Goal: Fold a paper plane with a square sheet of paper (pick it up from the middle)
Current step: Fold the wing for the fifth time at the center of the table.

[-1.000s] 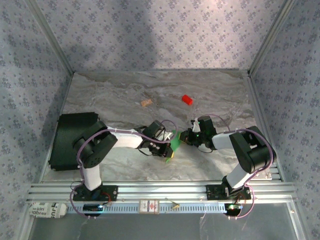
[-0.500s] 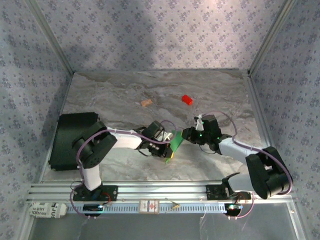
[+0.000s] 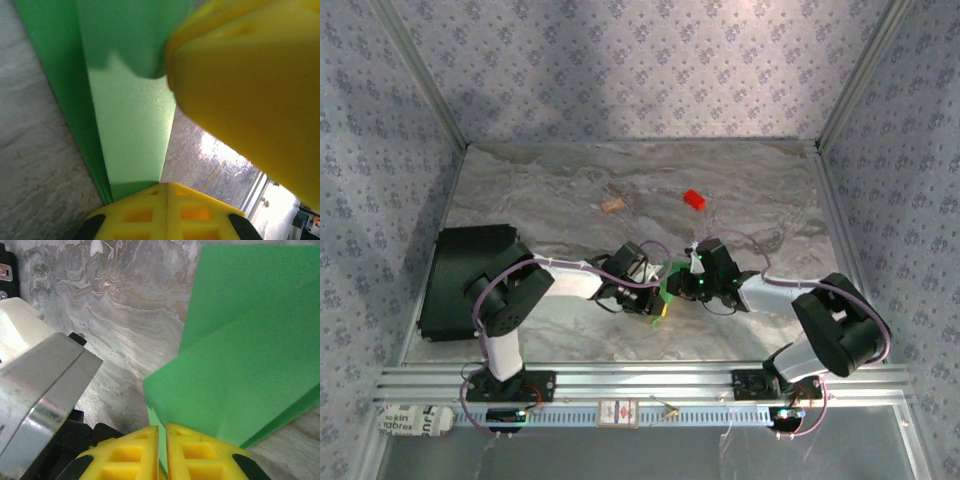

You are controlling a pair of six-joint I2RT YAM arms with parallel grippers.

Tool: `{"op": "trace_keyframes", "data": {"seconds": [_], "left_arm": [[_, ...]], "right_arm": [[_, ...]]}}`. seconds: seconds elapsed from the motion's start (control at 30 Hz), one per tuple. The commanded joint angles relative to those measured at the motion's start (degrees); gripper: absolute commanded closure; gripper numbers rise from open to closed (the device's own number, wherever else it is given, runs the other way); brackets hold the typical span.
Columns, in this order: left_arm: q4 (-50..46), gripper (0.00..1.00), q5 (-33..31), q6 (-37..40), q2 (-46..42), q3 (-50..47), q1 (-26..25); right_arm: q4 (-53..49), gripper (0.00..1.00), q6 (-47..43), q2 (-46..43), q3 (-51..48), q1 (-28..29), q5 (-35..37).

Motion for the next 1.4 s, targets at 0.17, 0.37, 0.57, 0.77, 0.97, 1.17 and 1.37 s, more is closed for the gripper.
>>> {"op": "trace_keyframes", "data": {"seconds": [0.17,0.37,0.57,0.77,0.97,1.17,1.37], "left_arm": [[-3.2,0.98,-2.02,-0.45,-0.14,-2.23,0.34],[-3.18,0.99,-1.54,-0.47,-0.08,-2.21,0.42],[-3.02,0.98,-0.37,-0.34,-0.12,-2.2,0.35],[-3.91,0.95,0.6,0.37,-2.63,-3.59,0.38],[-5.24,0.95,1.62,1.01,-4.17,-5.67,0.38],[-7.2,0.94,1.71,1.6,-5.62,-7.02,0.4],[-8.9,0.94,0.52,2.27,-7.69,-8.86,0.42]], "right_arm": [[-1.7,0.87,1.48,2.75,2.06,1.29,3.62],[-5.45,0.88,1.47,3.96,0.6,-0.21,8.26],[-3.57,0.89,1.45,7.83,-0.19,-1.97,7.08],[-3.65,0.9,1.68,8.87,-0.85,-2.92,7.48],[-3.74,0.9,1.29,9.57,-0.89,-3.46,7.46],[-3.74,0.91,1.27,9.92,-0.8,-3.73,7.4],[-3.74,0.91,1.06,10.01,-0.52,-3.81,7.18]]}}
